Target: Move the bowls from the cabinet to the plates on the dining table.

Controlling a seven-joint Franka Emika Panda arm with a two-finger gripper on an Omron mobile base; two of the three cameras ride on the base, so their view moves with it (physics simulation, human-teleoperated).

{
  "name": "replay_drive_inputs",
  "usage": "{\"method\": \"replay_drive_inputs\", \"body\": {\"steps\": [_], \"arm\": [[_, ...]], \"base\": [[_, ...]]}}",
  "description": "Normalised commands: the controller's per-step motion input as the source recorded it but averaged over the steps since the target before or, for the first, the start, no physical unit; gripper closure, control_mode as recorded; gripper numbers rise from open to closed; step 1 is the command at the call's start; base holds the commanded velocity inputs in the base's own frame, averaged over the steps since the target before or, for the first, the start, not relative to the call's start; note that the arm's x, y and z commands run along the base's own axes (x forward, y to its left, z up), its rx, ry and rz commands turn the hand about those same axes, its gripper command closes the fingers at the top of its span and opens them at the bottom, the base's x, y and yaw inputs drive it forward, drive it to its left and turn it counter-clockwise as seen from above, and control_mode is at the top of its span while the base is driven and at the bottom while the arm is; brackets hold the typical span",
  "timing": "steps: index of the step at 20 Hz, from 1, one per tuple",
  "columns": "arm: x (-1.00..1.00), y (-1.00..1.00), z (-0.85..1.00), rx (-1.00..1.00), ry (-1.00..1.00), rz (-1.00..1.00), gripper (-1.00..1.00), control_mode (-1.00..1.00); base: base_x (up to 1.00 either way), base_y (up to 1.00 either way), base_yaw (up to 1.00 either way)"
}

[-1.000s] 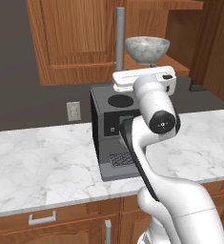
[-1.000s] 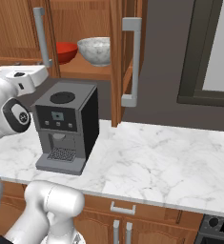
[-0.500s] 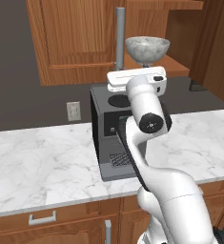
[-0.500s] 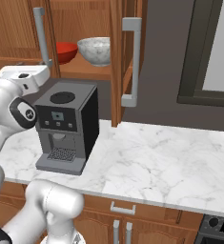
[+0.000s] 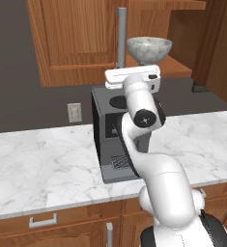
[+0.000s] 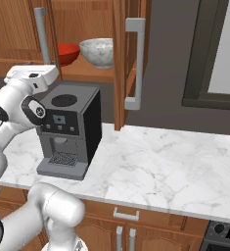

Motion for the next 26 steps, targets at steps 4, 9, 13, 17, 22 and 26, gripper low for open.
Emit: {"method": "replay_drive_inputs", "body": {"steps": [4,9,13,17,22,26], "arm": [[0.41,0.09,-0.01,0.00,0.00,0.00,-1.00,-1.00],[0.36,0.11,-0.02,0.00,0.00,0.00,-1.00,-1.00],[0.35,0.01,-0.02,0.00,-0.01,0.00,-1.00,-1.00],[0.36,0.03,-0.03,0.00,-0.01,0.00,-1.00,-1.00],[0.33,0.09,-0.04,0.00,-0.02,-0.01,-1.00,-1.00],[0.22,0.13,-0.04,0.00,-0.04,-0.03,1.00,-1.00]], "base": [[0.00,0.00,0.00],[0.00,0.00,0.00],[0.00,0.00,0.00],[0.00,0.00,0.00],[0.00,0.00,0.00],[0.00,0.00,0.00]]}}
